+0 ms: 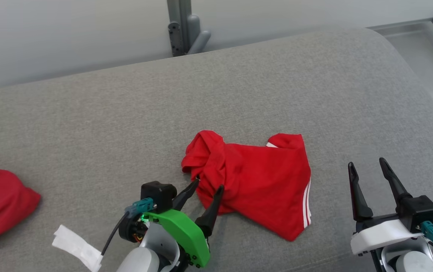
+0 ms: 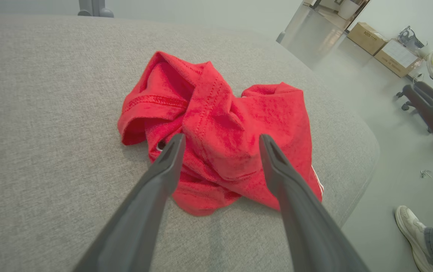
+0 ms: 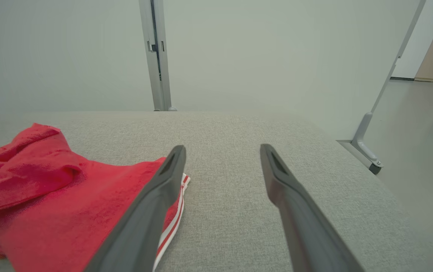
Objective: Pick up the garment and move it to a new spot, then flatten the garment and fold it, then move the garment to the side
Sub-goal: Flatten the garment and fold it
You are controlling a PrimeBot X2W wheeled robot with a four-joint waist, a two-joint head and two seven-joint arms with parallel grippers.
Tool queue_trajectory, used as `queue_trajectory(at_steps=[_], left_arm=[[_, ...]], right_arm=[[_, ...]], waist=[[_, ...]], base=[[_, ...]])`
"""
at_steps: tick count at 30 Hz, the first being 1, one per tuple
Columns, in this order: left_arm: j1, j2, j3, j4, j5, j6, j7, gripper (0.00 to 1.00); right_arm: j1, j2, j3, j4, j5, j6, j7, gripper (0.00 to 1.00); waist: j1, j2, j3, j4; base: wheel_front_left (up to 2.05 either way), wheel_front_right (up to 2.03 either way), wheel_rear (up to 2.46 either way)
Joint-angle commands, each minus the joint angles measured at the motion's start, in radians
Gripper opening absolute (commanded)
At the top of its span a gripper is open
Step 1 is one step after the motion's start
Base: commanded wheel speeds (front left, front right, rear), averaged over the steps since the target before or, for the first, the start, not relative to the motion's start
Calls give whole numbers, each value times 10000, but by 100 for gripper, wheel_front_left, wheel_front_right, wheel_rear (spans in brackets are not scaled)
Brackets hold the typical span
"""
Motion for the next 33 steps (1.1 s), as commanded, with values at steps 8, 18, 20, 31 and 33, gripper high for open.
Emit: queue_trajectory(at_steps=[8, 18, 20, 31, 33], left_arm=[[-685, 47, -332, 774, -436, 444, 701, 100], [-1773, 93, 189, 1297, -457, 560, -533, 0], [-1913, 189, 419, 951, -525, 645, -703, 0], [-2553, 905, 1363, -2103, -483, 1394, -465, 0], [-2756, 962, 1408, -2607, -423, 1489, -283, 0]], right_arm=[[-321, 144, -96, -47, 103, -3, -37, 100], [-231, 216, -198, 87, 143, -3, -37, 100], [-190, 224, -208, 128, 134, -1, -37, 100], [12, 181, -67, 241, 63, -3, -37, 100], [38, 167, -79, 252, 57, -3, -37, 100]], waist=[[0, 0, 963, -1126], [0, 0, 949, -1017], [0, 0, 853, -925], [0, 0, 283, -453], [0, 0, 241, -384]], base=[[0, 0, 0], [0, 0, 0], [0, 0, 0], [0, 0, 0], [0, 0, 0]])
